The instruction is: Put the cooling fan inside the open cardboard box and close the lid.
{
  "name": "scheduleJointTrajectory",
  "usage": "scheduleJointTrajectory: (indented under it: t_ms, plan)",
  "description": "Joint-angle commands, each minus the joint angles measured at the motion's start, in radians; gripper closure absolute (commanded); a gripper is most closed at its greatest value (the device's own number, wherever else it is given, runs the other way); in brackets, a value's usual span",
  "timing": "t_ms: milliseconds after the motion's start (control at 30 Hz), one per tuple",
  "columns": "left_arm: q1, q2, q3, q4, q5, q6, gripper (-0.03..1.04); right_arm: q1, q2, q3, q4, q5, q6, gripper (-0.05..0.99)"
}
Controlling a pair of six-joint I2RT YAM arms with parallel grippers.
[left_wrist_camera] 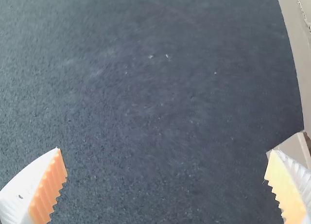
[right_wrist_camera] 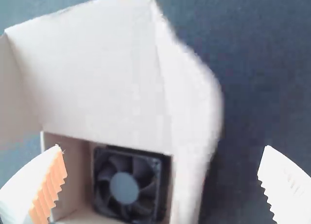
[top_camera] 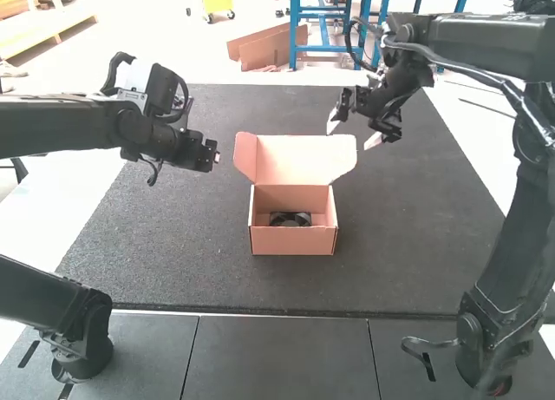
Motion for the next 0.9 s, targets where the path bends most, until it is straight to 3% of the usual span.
scheduleJointTrajectory:
  t_ms: [0, 200, 467, 667, 867]
  plan:
    - [-0.003, 0.018, 0.043, 0.024, -0.058, -0.016, 0.04, -0.042, -0.044, -0.016, 0.038, 0.092, -0.18, 0.03]
    - [-0.003, 0.084, 0.074, 0.072, -0.107, -0.021, 0.04, -0.067, -0.049, -0.038, 0.143, 0.088, -0.185, 0.03]
    - [-0.006, 0.2, 0.141, 0.115, -0.121, -0.022, 0.04, -0.068, -0.033, -0.047, 0.233, 0.008, -0.137, 0.03]
    - [-0.009, 0.252, 0.2, 0.105, -0.119, -0.04, 0.04, -0.065, -0.012, -0.025, 0.193, -0.098, -0.071, 0.07]
    - [-0.032, 0.251, 0.23, 0.084, -0.072, -0.059, 0.04, -0.062, -0.01, -0.039, 0.15, -0.127, -0.064, 0.18]
